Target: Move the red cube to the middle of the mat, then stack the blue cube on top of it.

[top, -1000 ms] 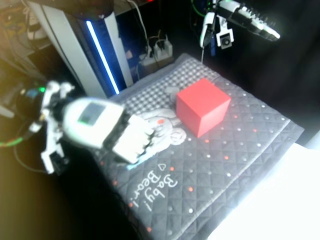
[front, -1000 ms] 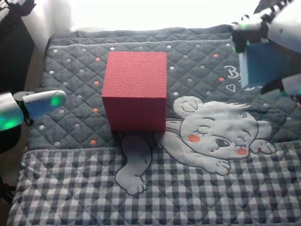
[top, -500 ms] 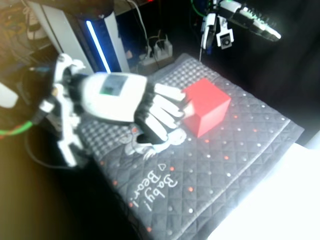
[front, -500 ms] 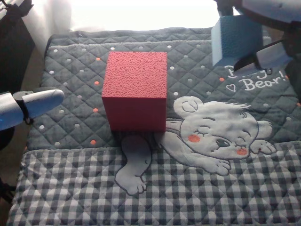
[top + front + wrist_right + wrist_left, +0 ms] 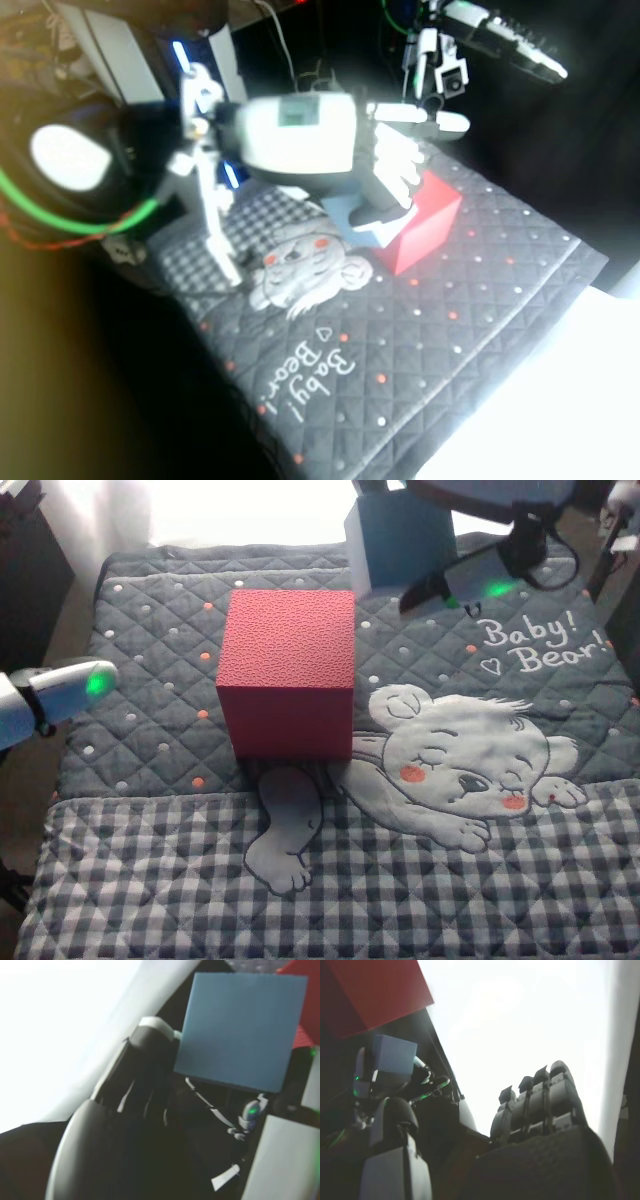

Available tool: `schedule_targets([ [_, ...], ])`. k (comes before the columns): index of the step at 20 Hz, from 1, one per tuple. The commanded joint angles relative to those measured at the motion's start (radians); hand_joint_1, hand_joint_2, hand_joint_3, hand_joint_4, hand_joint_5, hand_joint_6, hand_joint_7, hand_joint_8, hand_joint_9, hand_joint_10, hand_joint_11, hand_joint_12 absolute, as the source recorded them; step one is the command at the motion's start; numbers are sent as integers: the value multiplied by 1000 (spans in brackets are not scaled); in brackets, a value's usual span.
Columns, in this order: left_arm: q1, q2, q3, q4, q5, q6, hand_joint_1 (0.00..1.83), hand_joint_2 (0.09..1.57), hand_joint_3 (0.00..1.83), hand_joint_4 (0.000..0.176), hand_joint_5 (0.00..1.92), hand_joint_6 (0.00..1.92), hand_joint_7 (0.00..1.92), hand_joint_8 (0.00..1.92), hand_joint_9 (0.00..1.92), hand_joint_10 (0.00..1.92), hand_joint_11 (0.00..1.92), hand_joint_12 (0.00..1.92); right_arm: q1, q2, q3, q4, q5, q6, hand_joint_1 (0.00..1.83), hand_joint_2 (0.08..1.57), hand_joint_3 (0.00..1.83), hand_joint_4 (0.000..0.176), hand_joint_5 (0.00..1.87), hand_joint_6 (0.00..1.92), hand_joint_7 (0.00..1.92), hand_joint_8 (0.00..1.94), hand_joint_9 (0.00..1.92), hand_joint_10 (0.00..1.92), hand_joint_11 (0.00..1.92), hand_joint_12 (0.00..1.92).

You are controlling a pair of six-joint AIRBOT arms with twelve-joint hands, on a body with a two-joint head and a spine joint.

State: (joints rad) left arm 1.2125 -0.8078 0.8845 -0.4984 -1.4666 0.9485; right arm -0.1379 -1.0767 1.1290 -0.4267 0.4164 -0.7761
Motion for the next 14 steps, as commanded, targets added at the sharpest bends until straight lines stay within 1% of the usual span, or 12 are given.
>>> schedule_targets([
  [1, -4, -2, 3, 1, -140, -8, 552, 919, 0, 93, 0, 0, 0, 0, 0, 0, 0, 0, 15, 2, 4, -1, 127, 20, 1457, 1035, 523, 0, 70, 2, 599, 1612, 656, 1836, 756, 1921],
  [3, 1, -2, 3, -4, -147, -9, 579, 940, 4, 75, 0, 0, 0, 0, 0, 0, 0, 0, 12, -4, 4, -34, 129, 52, 1341, 1002, 604, 0, 10, 0, 667, 1665, 816, 1904, 874, 1921],
  [4, 6, -1, 2, -7, -154, -9, 586, 941, 4, 71, 0, 0, 0, 0, 0, 0, 0, 0, -1, -9, 7, -45, 129, 72, 1467, 855, 869, 0, 64, 20, 688, 1674, 756, 1918, 928, 1921],
  [6, 22, 0, 0, -20, -176, -17, 611, 946, 6, 93, 21, 8, 0, 0, 0, 0, 7, 3, -12, -22, 9, -59, 129, 83, 1310, 1080, 401, 0, 209, 28, 697, 1586, 837, 1921, 872, 1921],
  [7, 36, 1, -2, -28, -191, -23, 611, 946, 6, 93, 21, 8, 0, 0, 0, 0, 7, 3, -13, -29, 13, -61, 128, 90, 1310, 1080, 401, 0, 209, 28, 697, 1586, 837, 1921, 872, 1921],
  [8, 46, 2, -3, -34, -204, -30, 659, 970, 12, 82, 61, 19, 0, 0, 0, 0, 60, 32, -13, -35, 14, -69, 128, 97, 1302, 1227, 109, 0, 302, 24, 668, 1561, 706, 1875, 767, 1921],
  [9, 48, 2, -3, -36, -211, -33, 659, 970, 12, 82, 61, 19, 0, 0, 0, 0, 60, 32, -13, -40, 14, -76, 128, 98, 1302, 1227, 109, 0, 302, 24, 668, 1561, 706, 1875, 767, 1921],
  [10, 48, 2, -2, -36, -213, -33, 715, 1014, 0, 75, 128, 12, 0, 0, 0, 0, 1, 449, -13, -42, 15, -80, 127, 98, 1308, 1247, 38, 0, 420, 62, 690, 1529, 768, 1900, 865, 1921],
  [11, 48, 1, -2, -36, -214, -33, 707, 1027, 0, 53, 145, 13, 0, 0, 0, 0, 0, 484, -13, -43, 15, -84, 123, 98, 1310, 1246, 29, 0, 579, 142, 698, 1515, 759, 1891, 852, 1921],
  [12, 48, 1, -2, -36, -220, -33, 705, 1051, 2, 49, 155, 5, 0, 0, 0, 0, 0, 289, -13, -45, 15, -84, 122, 98, 1308, 1256, 15, 0, 594, 261, 695, 1525, 768, 1915, 854, 1921],
  [13, 48, 1, -3, -36, -223, -33, 700, 1060, 2, 53, 155, 1, 0, 0, 0, 0, 0, 145, -13, -47, 15, -85, 122, 98, 1180, 1300, 41, 0, 563, 1303, 636, 1602, 776, 1904, 849, 1921],
  [14, 48, 0, -2, -36, -224, -33, 700, 1060, 2, 53, 155, 1, 0, 0, 0, 0, 0, 145, -13, -50, 15, -89, 122, 98, 1180, 1300, 41, 0, 563, 1303, 636, 1602, 776, 1904, 849, 1921],
])
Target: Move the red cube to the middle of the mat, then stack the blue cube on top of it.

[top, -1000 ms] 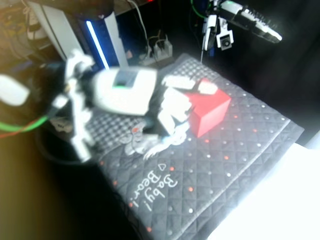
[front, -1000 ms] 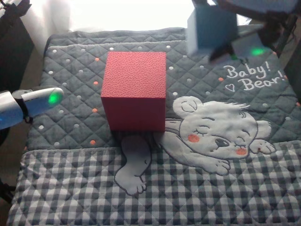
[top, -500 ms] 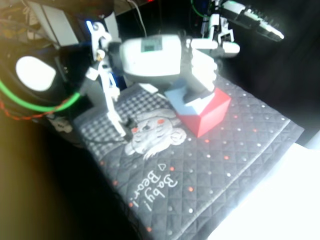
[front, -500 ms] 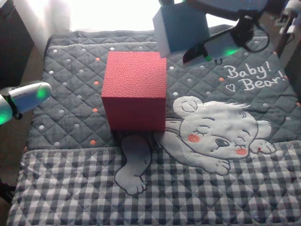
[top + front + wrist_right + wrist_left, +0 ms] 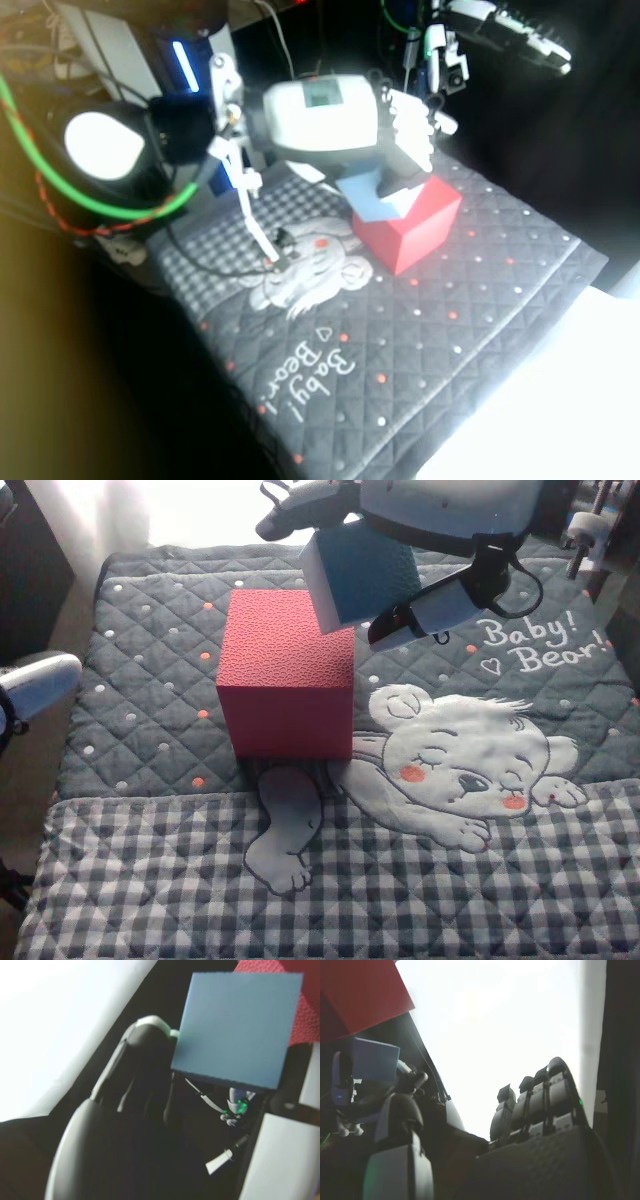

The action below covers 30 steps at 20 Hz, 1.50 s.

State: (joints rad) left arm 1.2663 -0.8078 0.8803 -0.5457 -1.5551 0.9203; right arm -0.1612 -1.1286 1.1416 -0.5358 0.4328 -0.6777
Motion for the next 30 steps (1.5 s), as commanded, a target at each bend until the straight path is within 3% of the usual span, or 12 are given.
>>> schedule_targets([
  [1, -6, -1, 3, 11, -135, -5, 684, 1065, 1, 70, 144, 0, 0, 0, 0, 0, 0, 85, 11, -3, 3, 13, 106, -1, 1148, 1336, 25, 0, 527, 1560, 601, 1652, 775, 1906, 833, 1921],
  [3, -6, -4, 6, 11, -137, -5, 669, 1072, 3, 99, 135, 0, 0, 0, 0, 0, 0, 77, 11, -16, 5, 10, 106, -1, 1182, 1315, 6, 0, 514, 1462, 641, 1596, 792, 1874, 843, 1921],
  [4, -6, -4, 6, 11, -139, -5, 689, 1083, 0, 94, 127, 1, 0, 0, 0, 0, 0, 220, 11, -26, 7, 7, 106, -1, 1308, 1265, 0, 0, 263, 645, 704, 1513, 824, 1847, 875, 1903],
  [7, -6, -5, 6, 9, -140, -6, 654, 1080, 0, 93, 115, 2, 0, 0, 0, 0, 0, 400, 10, -45, 15, 7, 117, 11, 1329, 1222, 0, 0, 245, 95, 770, 1404, 915, 1740, 938, 1841],
  [11, -6, -9, 7, -2, -145, -7, 676, 1092, 4, 90, 111, 0, 0, 0, 0, 0, 0, 477, -5, -75, 34, 7, 131, 37, 1334, 1215, 0, 0, 202, 10, 782, 1400, 985, 1764, 1009, 1855],
  [16, -3, -16, 10, -10, -147, -10, 651, 1112, 3, 69, 64, 0, 0, 0, 0, 0, 0, 475, -37, -121, 79, 11, 120, 68, 1322, 1217, 0, 0, 648, 189, 772, 1397, 873, 1719, 886, 1845],
  [17, -3, -16, 11, -10, -147, -13, 647, 1118, 3, 66, 60, 0, 0, 0, 0, 0, 0, 497, -38, -128, 86, 8, 106, 68, 1189, 1256, 20, 0, 691, 1037, 705, 1585, 712, 1703, 785, 1842],
  [18, -3, -16, 12, -11, -148, -14, 636, 1125, 2, 38, 36, 1, 0, 0, 0, 0, 0, 553, -38, -135, 94, 7, 93, 68, 996, 1295, 7, 0, 643, 1413, 347, 1063, 392, 1546, 497, 1879],
  [21, -3, -20, 14, -14, -148, -14, 642, 1124, 1, 38, 74, 6, 0, 0, 0, 0, 0, 439, -38, -148, 110, 4, 69, 71, 586, 1204, 0, 0, 179, 253, 190, 229, 82, 1018, 23, 1654],
  [25, -1, -22, 14, -21, -149, -16, 631, 1124, 0, 99, 101, 2, 0, 0, 0, 0, 0, 380, -38, -150, 114, -1, 64, 73, 459, 1138, 0, 0, 26, 32, 31, 54, 0, 647, 0, 1515],
  [26, 0, -22, 14, -23, -152, -17, 631, 1120, 0, 119, 112, 1, 0, 0, 0, 0, 0, 248, -38, -150, 114, -3, 63, 73, 275, 1126, 0, 0, 0, 0, 0, 1, 0, 78, 0, 1236],
  [30, 6, -22, 13, -31, -165, -21, 617, 1116, 1, 137, 88, 0, 0, 0, 0, 0, 0, 4, -38, -147, 118, -2, 57, 73, 390, 1052, 0, 7, 0, 0, 0, 0, 0, 0, 0, 1059],
])
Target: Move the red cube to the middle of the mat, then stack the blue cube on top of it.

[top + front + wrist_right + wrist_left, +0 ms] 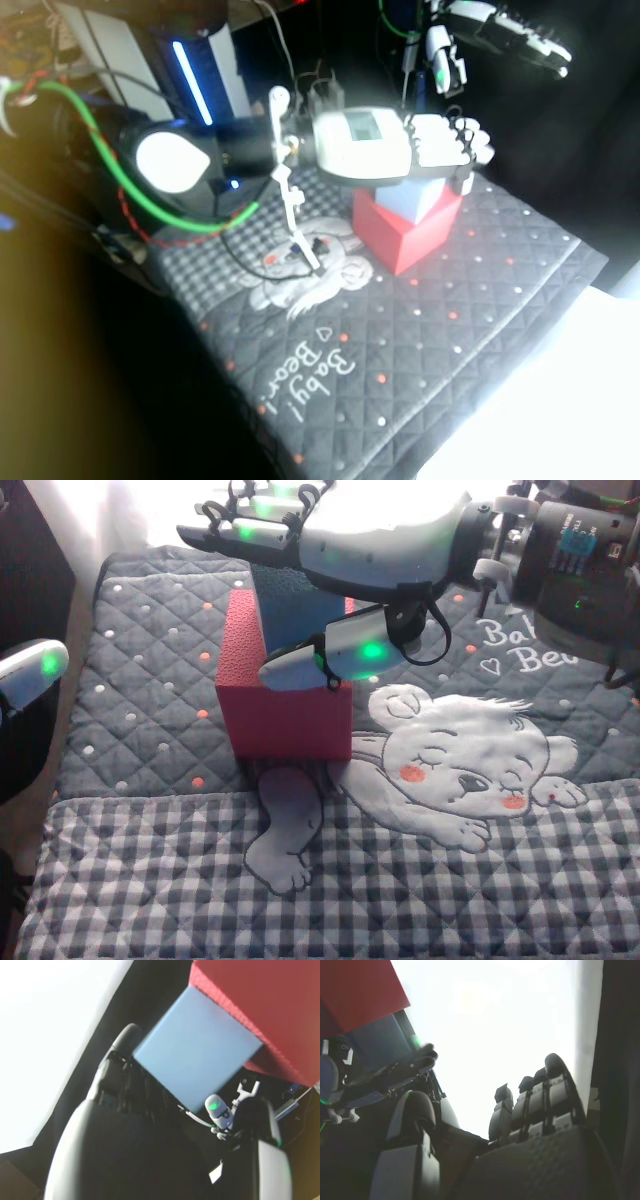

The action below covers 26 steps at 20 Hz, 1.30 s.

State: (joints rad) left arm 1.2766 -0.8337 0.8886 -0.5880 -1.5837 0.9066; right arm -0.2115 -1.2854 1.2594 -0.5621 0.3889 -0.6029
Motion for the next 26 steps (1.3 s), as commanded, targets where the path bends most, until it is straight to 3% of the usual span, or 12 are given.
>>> schedule_targets([
  [1, -3, 4, 4, 11, -138, -8, 613, 1114, 0, 145, 87, 0, 0, 0, 0, 0, 0, 0, 13, 11, 0, 25, 101, -2, 432, 1038, 0, 45, 0, 0, 0, 0, 0, 0, 0, 820],
  [4, 5, 5, -1, 9, -146, -11, 617, 1114, 0, 143, 76, 0, 0, 0, 0, 0, 0, 0, 30, 50, -21, 32, 132, -1, 464, 1046, 3, 89, 0, 0, 0, 0, 0, 0, 0, 419],
  [5, 7, 6, -3, 9, -146, -11, 621, 1119, 2, 144, 80, 2, 0, 0, 0, 0, 0, 0, 30, 72, -34, 38, 158, -1, 503, 1043, 1, 136, 0, 0, 0, 0, 0, 0, 0, 245],
  [7, 10, 6, -5, 9, -146, -11, 632, 1121, 2, 147, 89, 5, 0, 0, 0, 0, 18, 9, 33, 128, -61, 49, 212, -1, 462, 1010, 0, 135, 0, 0, 0, 0, 0, 0, 0, 22],
  [10, 17, 11, -12, 11, -148, -12, 633, 1128, 4, 100, 92, 5, 0, 0, 0, 0, 29, 18, 44, 237, -114, 62, 265, -1, 466, 1053, 17, 3, 0, 0, 0, 0, 0, 0, 0, 0],
  [14, 20, 13, -14, 15, -148, -12, 604, 1114, 1, 88, 86, 1, 0, 0, 0, 0, 7, 156, 43, 405, -219, 141, 300, -141, 486, 1109, 31, 0, 0, 0, 0, 0, 0, 0, 0, 0],
  [17, 21, 16, -15, 22, -148, -12, 659, 1107, 0, 135, 88, 2, 0, 0, 0, 0, 0, 146, 6, 502, -284, 177, 299, -210, 594, 1189, 0, 0, 0, 0, 0, 0, 0, 0, 0, 830],
  [19, 21, 17, -15, 23, -148, -11, 592, 1097, 0, 122, 49, 1, 0, 0, 0, 0, 0, 11, -42, 561, -308, 249, 299, -251, 520, 1166, 0, 45, 0, 0, 0, 0, 0, 0, 0, 414],
  [21, 21, 21, -15, 25, -149, -8, 647, 1107, 2, 113, 23, 0, 0, 0, 0, 0, 0, 0, -92, 622, -369, 394, 306, -479, 530, 1174, 2, 51, 0, 0, 0, 0, 96, 41, 0, 1222],
  [23, 22, 27, -16, 30, -149, -4, 671, 1129, 11, 109, 0, 0, 0, 0, 0, 0, 0, 0, -144, 688, -441, 504, 374, -663, 540, 1192, 3, 57, 0, 0, 0, 0, 83, 42, 0, 1406],
  [24, 22, 31, -20, 34, -149, 2, 631, 1139, 14, 123, 0, 0, 0, 0, 0, 0, 0, 0, -183, 717, -462, 540, 427, -694, 524, 1172, 1, 48, 0, 0, 0, 0, 16, 8, 0, 1300],
  [26, 21, 45, -27, 53, -149, 17, 616, 1134, 10, 117, 0, 0, 0, 0, 0, 0, 0, 0, -293, 791, -505, 613, 576, -709, 528, 1169, 2, 60, 0, 0, 0, 0, 0, 0, 0, 171],
])
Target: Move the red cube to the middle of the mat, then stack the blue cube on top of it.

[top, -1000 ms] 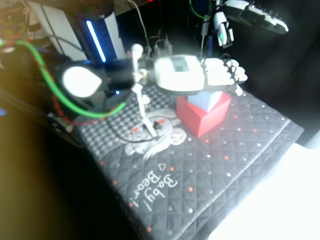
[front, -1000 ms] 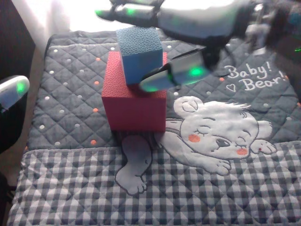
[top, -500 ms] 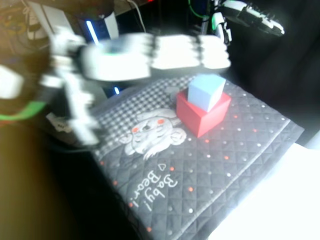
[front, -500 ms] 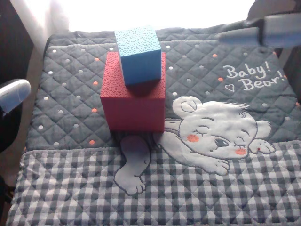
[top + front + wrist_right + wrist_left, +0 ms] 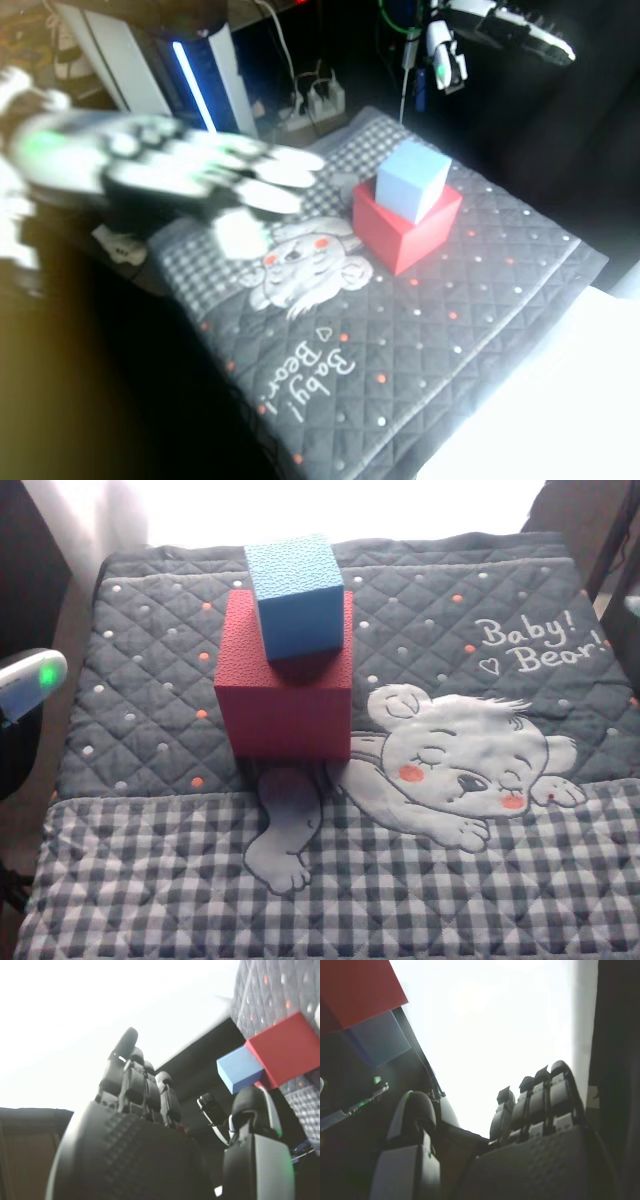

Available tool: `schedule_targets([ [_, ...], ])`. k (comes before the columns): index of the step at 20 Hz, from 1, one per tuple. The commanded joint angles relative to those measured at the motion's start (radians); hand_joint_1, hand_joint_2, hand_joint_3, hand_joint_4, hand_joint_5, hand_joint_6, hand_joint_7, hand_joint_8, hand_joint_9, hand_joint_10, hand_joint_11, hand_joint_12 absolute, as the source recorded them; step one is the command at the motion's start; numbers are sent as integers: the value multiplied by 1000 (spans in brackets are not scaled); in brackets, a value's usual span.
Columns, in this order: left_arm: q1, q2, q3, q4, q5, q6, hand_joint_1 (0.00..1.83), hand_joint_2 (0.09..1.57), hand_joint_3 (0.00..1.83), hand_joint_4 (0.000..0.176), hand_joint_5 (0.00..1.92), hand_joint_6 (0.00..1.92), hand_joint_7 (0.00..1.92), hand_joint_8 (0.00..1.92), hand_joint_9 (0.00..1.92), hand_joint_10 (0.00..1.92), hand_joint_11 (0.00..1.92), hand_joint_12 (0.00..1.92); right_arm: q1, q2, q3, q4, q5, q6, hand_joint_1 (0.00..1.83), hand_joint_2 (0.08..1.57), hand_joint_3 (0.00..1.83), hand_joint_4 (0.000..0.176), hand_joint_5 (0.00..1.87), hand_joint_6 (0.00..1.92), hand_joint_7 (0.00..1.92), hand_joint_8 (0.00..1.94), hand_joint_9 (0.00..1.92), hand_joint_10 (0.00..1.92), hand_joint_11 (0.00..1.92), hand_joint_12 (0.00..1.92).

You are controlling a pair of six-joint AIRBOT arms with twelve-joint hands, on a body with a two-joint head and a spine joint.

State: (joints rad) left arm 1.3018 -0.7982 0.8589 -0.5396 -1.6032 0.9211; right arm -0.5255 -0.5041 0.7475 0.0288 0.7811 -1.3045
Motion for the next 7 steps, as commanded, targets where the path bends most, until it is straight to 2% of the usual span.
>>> schedule_targets([
  [1, -4, 14, 1, 10, -129, 5, 584, 1126, 5, 127, 0, 0, 0, 0, 0, 0, 0, 0, -6, 27, -7, 43, 228, -13, 533, 1165, 0, 54, 0, 0, 0, 0, 0, 0, 0, 33],
  [2, -5, 23, -5, 19, -129, 14, 540, 1137, 10, 120, 0, 0, 0, 0, 0, 0, 0, 0, -62, 65, -38, 81, 309, -33, 513, 1160, 0, 43, 0, 0, 0, 0, 0, 0, 0, 6],
  [3, -7, 29, -8, 25, -129, 16, 506, 1125, 4, 144, 0, 0, 0, 0, 0, 0, 0, 0, -100, 94, -64, 105, 372, -61, 465, 1188, 10, 7, 0, 0, 0, 0, 0, 0, 3, 3],
  [4, -10, 34, -9, 30, -129, 16, 532, 1140, 9, 154, 0, 0, 0, 0, 0, 0, 0, 0, -135, 118, -87, 121, 420, -79, 424, 1212, 18, 0, 0, 0, 0, 0, 0, 0, 0, 0],
  [5, -16, 35, -7, 37, -129, 16, 540, 1150, 13, 165, 0, 0, 0, 0, 0, 0, 0, 0, -183, 140, -106, 141, 492, -86, 416, 1223, 21, 0, 0, 0, 0, 0, 0, 0, 0, 0],
  [6, -22, 35, -5, 43, -129, 16, 550, 1168, 20, 169, 0, 0, 0, 0, 0, 0, 0, 0, -213, 146, -114, 154, 537, -86, 505, 1201, 7, 4, 0, 0, 0, 0, 0, 0, 0, 0],
  [7, -33, 34, -2, 56, -129, 16, 517, 1178, 21, 166, 0, 0, 0, 0, 0, 0, 0, 0, -264, 150, -123, 177, 620, -86, 520, 1189, 1, 19, 0, 0, 0, 0, 0, 0, 0, 0],
])
